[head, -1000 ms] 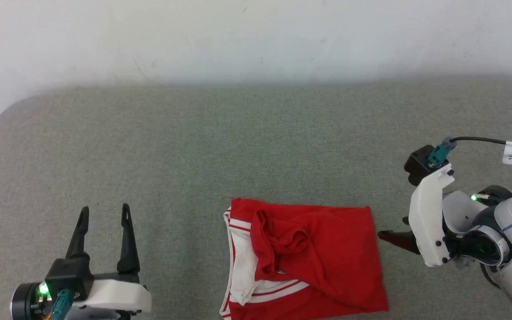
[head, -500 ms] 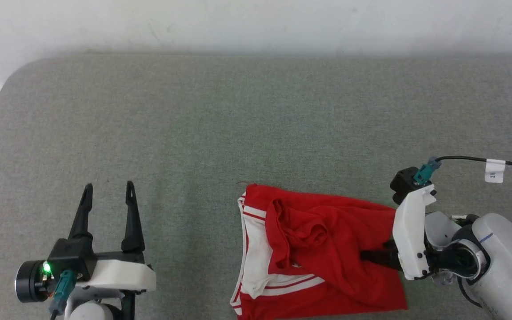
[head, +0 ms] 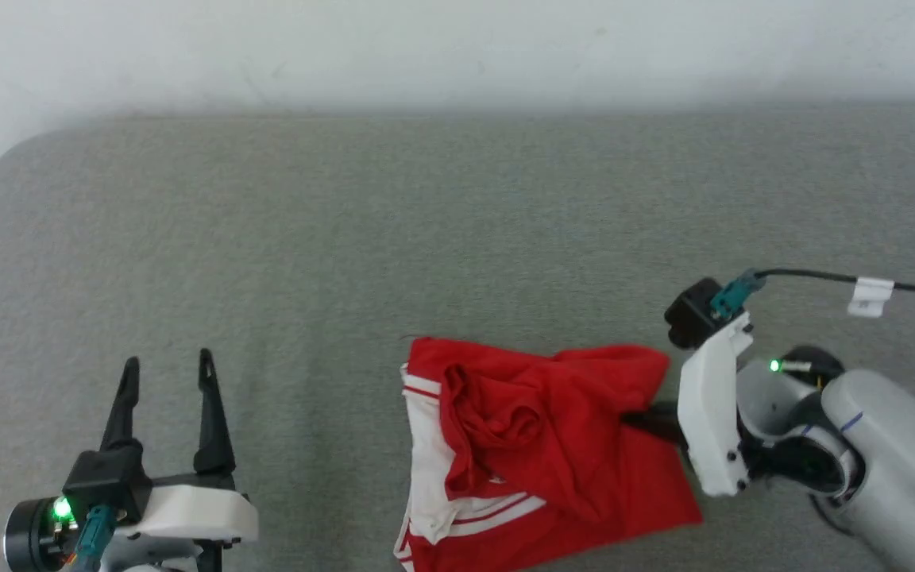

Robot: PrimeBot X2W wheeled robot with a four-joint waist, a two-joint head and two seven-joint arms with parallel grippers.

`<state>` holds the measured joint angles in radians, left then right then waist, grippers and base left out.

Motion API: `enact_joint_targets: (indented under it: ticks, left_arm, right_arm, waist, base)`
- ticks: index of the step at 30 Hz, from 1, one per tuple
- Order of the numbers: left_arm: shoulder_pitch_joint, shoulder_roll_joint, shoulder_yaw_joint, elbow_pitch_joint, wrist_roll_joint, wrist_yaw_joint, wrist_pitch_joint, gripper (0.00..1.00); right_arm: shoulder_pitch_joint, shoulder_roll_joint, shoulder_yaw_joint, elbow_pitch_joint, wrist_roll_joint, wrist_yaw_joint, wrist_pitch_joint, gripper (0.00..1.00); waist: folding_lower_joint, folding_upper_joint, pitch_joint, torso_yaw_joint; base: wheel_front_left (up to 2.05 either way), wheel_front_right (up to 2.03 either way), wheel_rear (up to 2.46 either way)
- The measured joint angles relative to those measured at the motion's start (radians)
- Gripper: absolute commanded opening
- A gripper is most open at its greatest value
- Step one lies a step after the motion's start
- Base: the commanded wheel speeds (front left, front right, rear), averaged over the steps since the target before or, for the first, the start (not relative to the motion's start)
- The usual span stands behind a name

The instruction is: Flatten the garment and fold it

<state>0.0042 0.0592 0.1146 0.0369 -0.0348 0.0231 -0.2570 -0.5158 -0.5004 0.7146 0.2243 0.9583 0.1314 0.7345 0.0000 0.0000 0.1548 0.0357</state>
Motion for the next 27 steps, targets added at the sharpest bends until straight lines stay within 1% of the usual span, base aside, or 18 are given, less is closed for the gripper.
enact_joint_targets:
  ticks: [3, 7, 11, 13, 16, 20, 23, 27]
  left_arm:
    - [0.018, 0.0, 0.013, -0.012, 0.0, 0.005, 0.0, 1.0]
    - [0.027, 0.001, 0.033, -0.042, 0.0, 0.007, 0.0, 1.0]
    - [0.037, 0.002, 0.051, -0.072, 0.001, 0.017, 0.0, 1.0]
    - [0.037, 0.007, 0.06, -0.089, 0.001, 0.017, 0.0, 1.0]
    - [0.036, 0.019, 0.082, -0.117, 0.001, 0.018, 0.0, 1.0]
    - [0.029, 0.044, 0.095, -0.152, 0.005, 0.021, 0.0, 1.0]
    - [0.007, 0.058, 0.092, -0.173, 0.012, 0.02, 0.0, 1.0]
    - [-0.036, 0.084, 0.082, -0.207, 0.027, 0.011, 0.0, 1.0]
  right_arm:
    - [-0.06, -0.06, 0.035, -0.057, -0.032, 0.0, -0.015, 0.0]
    - [-0.155, -0.157, 0.098, -0.112, -0.112, 0.0, -0.037, 0.0]
    - [-0.223, -0.237, 0.125, -0.114, -0.162, 0.0, -0.073, 0.0]
    - [-0.249, -0.269, 0.125, -0.095, -0.181, 0.0, -0.098, 0.0]
    - [-0.277, -0.292, 0.099, -0.035, -0.192, 0.0, -0.132, 0.0]
    - [-0.322, -0.303, 0.068, 0.07, -0.254, 0.0, -0.188, 0.0]
    - [-0.342, -0.296, 0.025, 0.175, -0.288, 0.0, -0.232, 0.0]
    - [-0.38, -0.269, -0.07, 0.336, -0.341, 0.001, -0.297, 0.0]
  waist:
    - [0.0, 0.0, -0.008, -0.042]
    - [0.0, 0.0, -0.007, -0.11]
    - [0.0, 0.0, 0.006, -0.189]
    - [0.0, 0.0, 0.017, -0.23]
    - [0.0, 0.0, 0.038, -0.289]
    - [0.0, 0.0, 0.082, -0.357]
    - [0.0002, 0.0, 0.128, -0.391]
    - [0.0002, 0.0, 0.198, -0.42]
  base:
    - [0.0, 0.0, 0.0]
    - [0.0, 0.0, 0.0]
    - [0.0, 0.0, 0.0]
    - [0.0, 0.0, 0.0]
    - [0.0, 0.0, 0.0]
    - [0.0, 0.0, 0.0]
    - [0.0, 0.0, 0.0]
    - [0.0, 0.0, 0.0]
